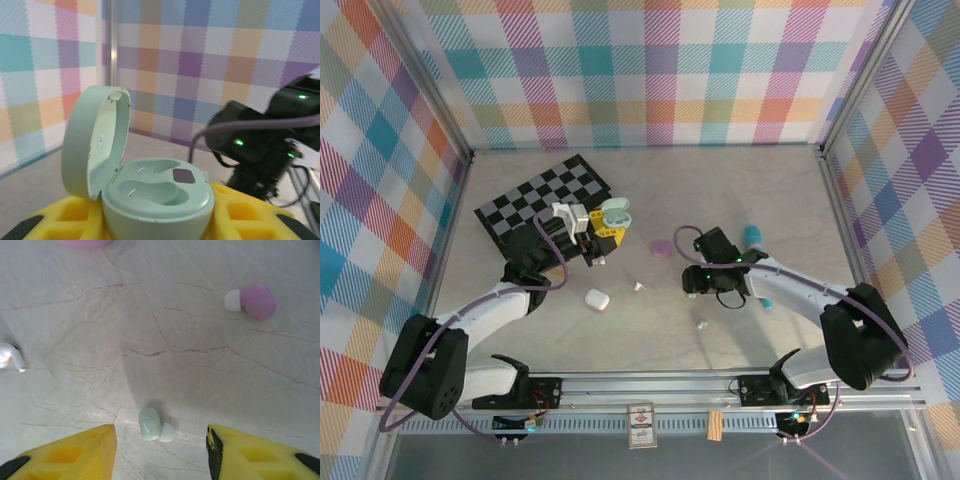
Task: Insert the wireless bluetooth earbuds into the charging case
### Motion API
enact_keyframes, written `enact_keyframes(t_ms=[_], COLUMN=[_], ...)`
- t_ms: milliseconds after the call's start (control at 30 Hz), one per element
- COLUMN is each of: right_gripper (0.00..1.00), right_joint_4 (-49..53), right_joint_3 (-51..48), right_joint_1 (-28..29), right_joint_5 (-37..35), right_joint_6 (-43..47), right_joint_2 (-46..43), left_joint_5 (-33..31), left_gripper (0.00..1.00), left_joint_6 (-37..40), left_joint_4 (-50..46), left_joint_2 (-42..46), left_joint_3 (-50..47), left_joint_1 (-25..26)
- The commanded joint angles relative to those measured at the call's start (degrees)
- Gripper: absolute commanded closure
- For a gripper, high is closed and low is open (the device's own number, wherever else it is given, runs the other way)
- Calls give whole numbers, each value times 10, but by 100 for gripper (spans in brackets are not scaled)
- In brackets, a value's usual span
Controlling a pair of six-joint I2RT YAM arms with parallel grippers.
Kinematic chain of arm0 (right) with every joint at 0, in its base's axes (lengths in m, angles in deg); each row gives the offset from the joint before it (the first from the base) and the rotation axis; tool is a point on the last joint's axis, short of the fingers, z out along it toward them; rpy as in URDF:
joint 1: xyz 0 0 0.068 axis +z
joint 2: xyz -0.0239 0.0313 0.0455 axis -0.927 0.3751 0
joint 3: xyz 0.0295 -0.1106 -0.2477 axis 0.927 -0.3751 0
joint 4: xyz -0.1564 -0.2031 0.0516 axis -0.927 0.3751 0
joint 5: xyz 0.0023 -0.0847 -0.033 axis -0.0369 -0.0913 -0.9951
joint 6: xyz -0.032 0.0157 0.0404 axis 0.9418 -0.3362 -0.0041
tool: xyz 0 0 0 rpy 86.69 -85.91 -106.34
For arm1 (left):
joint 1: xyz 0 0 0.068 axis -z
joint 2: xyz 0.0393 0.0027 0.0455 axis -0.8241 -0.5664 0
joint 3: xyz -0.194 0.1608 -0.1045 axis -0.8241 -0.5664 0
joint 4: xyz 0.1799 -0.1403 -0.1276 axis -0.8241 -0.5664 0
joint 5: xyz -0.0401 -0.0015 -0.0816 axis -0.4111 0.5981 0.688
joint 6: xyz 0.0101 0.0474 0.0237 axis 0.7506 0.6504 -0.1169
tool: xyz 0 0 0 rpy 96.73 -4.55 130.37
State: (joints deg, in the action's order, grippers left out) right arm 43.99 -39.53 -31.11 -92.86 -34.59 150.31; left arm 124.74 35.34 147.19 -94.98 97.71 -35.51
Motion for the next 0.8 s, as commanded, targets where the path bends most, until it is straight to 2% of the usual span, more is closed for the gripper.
enact_keyframes(t_ms=[0, 200, 367, 600, 767], right_gripper=[49, 49, 49, 49, 55], right_joint_4=[58, 95, 133, 167, 182], right_joint_3=[32, 78, 119, 151, 153], right_joint_1=[36, 107, 155, 181, 183], right_joint_5=[-109, -193, -265, -288, -294], right_joint_6=[40, 50, 50, 43, 13], right_joint_2=[31, 101, 157, 215, 225], left_joint_5=[3, 11, 16, 15, 21], left_gripper=[63, 63, 63, 63, 63], left_joint_6=[-17, -42, -47, -50, -51], left_joint_4=[70, 108, 111, 111, 109], left_joint_2=[-8, -16, -13, -11, -11], left_joint_3=[0, 6, 11, 15, 21], left_joint_1=[-34, -91, -110, -122, -123])
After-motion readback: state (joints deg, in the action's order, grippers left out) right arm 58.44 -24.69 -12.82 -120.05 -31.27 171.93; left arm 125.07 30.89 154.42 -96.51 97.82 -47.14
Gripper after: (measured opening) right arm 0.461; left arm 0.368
